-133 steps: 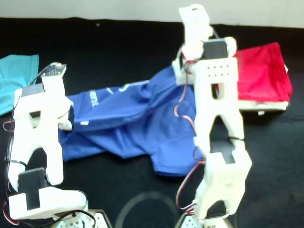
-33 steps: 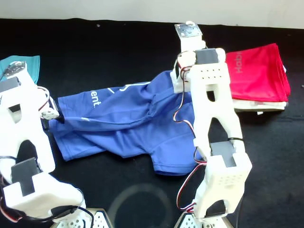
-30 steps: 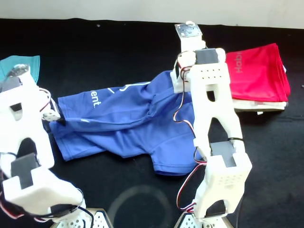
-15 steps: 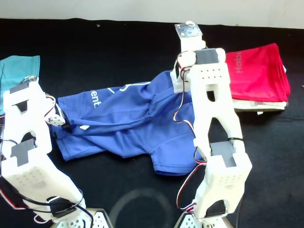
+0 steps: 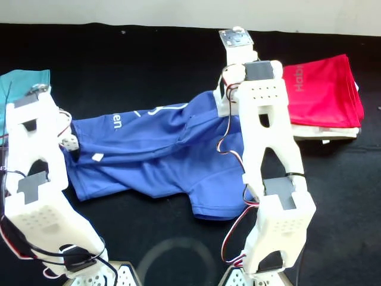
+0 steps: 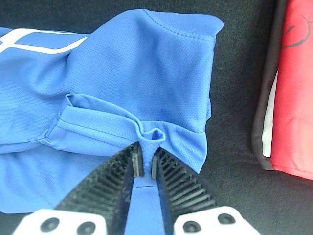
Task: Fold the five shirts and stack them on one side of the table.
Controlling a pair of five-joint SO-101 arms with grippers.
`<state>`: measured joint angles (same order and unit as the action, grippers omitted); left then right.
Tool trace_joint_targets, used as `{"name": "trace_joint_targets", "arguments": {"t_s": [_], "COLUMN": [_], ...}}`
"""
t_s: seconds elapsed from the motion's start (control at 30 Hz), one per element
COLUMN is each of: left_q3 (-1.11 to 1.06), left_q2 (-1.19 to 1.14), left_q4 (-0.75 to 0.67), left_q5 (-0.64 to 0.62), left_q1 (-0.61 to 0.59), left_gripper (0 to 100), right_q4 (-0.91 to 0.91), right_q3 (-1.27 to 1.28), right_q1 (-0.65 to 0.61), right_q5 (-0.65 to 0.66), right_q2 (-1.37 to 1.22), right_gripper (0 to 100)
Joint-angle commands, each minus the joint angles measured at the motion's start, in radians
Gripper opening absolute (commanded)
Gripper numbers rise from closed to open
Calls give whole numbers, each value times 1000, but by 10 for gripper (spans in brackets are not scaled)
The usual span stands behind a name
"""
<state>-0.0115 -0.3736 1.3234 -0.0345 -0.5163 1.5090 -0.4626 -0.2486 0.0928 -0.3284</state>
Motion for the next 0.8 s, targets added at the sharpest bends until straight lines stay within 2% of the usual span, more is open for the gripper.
{"name": "trace_joint_targets", "arguments": {"t_s": [0.0,0.2,0.3,0.53,0.67,0.77], "left_q3": [136,447,591,699,696,674], "left_q2": [13,13,13,54,211,334], "left_q4": [118,364,442,446,446,446], "left_q5": [5,5,5,5,5,63], "left_q1": [8,16,18,8,10,12], "left_gripper": [10,10,11,10,10,10], "right_q4": [-15,-54,-104,-162,-85,-16], "right_q3": [-27,-209,-300,-487,-682,-819], "right_q1": [1,5,25,97,104,104], "right_q5": [-5,-2,-2,0,3,74], "right_q2": [67,61,58,65,65,65], "right_gripper": [5,5,5,5,5,5]}}
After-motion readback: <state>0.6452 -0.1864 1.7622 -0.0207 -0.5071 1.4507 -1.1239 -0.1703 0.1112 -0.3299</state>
